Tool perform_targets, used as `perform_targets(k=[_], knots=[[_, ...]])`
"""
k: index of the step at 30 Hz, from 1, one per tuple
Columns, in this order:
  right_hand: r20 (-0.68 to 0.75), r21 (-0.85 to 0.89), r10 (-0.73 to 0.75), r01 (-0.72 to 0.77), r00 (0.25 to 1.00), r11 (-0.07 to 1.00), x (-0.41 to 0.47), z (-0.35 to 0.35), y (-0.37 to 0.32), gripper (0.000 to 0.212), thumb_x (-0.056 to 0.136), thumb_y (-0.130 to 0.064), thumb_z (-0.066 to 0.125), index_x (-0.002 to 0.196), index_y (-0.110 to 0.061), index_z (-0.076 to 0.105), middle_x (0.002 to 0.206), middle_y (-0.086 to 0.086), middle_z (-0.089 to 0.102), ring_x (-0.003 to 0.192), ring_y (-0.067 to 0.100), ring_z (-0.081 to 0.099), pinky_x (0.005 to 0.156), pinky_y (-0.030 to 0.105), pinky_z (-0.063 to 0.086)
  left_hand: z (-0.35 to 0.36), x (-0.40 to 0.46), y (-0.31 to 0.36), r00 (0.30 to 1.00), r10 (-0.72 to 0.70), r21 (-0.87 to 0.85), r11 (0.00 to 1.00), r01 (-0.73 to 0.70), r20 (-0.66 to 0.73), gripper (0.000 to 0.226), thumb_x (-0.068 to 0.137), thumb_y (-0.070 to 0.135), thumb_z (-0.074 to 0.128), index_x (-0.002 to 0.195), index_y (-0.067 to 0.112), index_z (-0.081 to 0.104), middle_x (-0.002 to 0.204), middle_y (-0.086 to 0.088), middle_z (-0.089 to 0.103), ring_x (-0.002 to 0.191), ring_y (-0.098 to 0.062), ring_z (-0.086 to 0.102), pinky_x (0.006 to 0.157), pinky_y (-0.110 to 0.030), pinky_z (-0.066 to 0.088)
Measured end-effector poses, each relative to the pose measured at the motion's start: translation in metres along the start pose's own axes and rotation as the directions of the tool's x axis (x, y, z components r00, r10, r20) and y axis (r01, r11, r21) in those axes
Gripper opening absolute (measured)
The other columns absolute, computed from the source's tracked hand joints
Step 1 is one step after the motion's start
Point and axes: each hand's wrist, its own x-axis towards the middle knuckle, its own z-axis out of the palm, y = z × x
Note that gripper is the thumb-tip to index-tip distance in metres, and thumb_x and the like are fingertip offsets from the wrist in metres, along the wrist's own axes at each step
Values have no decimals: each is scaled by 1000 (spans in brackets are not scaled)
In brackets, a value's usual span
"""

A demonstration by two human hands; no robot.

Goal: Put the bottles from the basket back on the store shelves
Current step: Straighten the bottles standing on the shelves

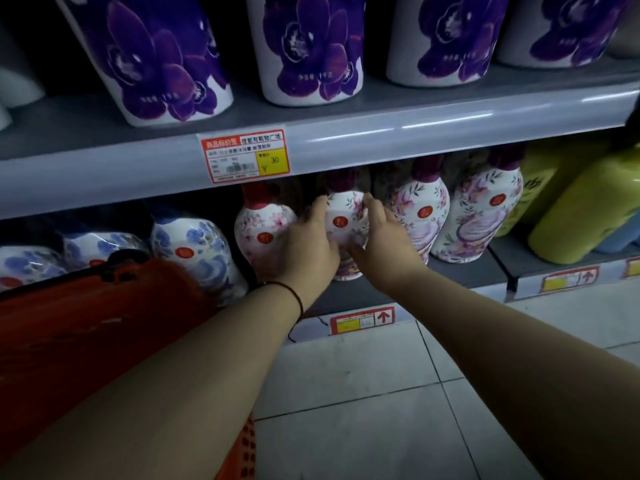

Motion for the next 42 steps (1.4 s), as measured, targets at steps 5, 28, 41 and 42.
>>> perform_targets(k=[5, 28, 41, 42], knots=[[-67, 51, -1, 5, 998, 999, 3, -1, 10, 62, 87, -10, 62, 140, -10, 29, 136, 15, 47, 116, 34, 51, 79, 26, 38, 8, 3, -4, 995, 4, -100, 995, -14, -99, 53, 90, 16, 54, 139, 30, 44, 109, -14, 68, 92, -32, 67, 75, -35, 56], [-233, -243, -94, 36, 968, 969, -13, -42, 31, 60, 86, -28, 62, 138, -9, 38, 133, 13, 44, 115, 35, 49, 80, 41, 49, 0, -4, 6, 963, 207, 16, 978, -207, -175, 40, 87, 20, 58, 125, 16, 49, 125, -6, 46, 109, -27, 55, 78, -35, 48], [-36, -47, 112, -114, 993, 992, 9, -74, 74, 66, 86, -19, 62, 141, -13, 25, 137, 17, 41, 120, 36, 47, 97, 42, 44, 38, 22, 99, 979, 46, -66, 997, -34, 198, 61, 90, 18, 54, 146, 24, 32, 124, -15, 59, 111, -33, 57, 92, -39, 51], [-61, -54, 106, -109, 992, 993, 12, -72, 76, 60, 85, -12, 61, 137, -12, 29, 132, 18, 45, 117, 36, 48, 95, 42, 44, 39, 23, 99, 981, 44, -73, 997, -31, 187, 61, 90, 18, 54, 146, 25, 31, 126, -13, 59, 113, -32, 57, 94, -38, 51]])
